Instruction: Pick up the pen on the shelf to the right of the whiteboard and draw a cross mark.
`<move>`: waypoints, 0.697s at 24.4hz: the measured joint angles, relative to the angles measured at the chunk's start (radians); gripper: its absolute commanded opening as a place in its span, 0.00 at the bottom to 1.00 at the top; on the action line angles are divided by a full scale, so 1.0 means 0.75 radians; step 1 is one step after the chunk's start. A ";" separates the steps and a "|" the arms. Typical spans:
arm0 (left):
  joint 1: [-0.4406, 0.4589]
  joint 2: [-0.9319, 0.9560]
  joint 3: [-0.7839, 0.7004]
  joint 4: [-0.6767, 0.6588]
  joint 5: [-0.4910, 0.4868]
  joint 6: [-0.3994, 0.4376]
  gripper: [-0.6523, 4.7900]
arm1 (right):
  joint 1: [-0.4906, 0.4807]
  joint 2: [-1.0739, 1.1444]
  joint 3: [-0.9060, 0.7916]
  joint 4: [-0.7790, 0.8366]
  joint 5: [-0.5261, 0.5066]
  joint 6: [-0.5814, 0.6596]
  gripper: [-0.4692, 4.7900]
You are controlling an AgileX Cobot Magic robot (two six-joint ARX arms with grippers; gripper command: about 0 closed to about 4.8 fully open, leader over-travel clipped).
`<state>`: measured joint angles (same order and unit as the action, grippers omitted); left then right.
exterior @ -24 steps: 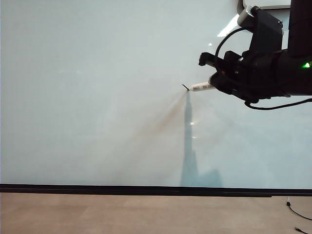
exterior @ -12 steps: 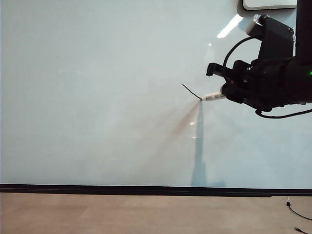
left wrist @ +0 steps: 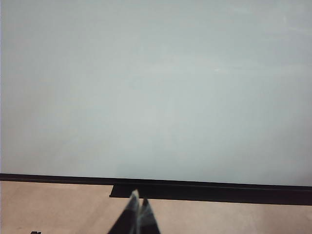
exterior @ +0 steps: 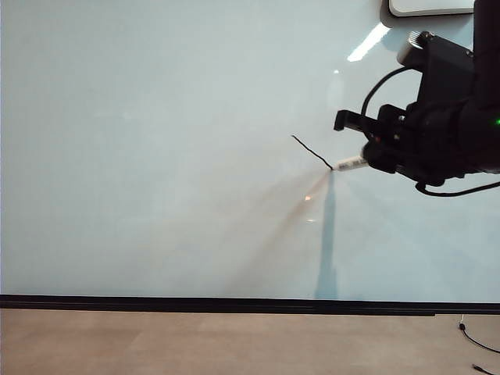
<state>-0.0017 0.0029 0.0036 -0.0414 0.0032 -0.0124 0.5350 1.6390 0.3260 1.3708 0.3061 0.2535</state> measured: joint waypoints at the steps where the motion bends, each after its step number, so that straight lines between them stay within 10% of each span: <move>1: 0.000 0.000 0.000 0.000 0.000 0.000 0.11 | 0.000 0.000 -0.004 0.000 0.009 0.000 0.08; 17: 0.000 0.000 0.000 0.000 0.000 0.001 0.11 | -0.001 0.000 -0.021 -0.027 0.110 0.005 0.08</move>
<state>-0.0017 0.0029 0.0036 -0.0414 0.0032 -0.0120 0.5346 1.6390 0.3099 1.3502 0.3889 0.2569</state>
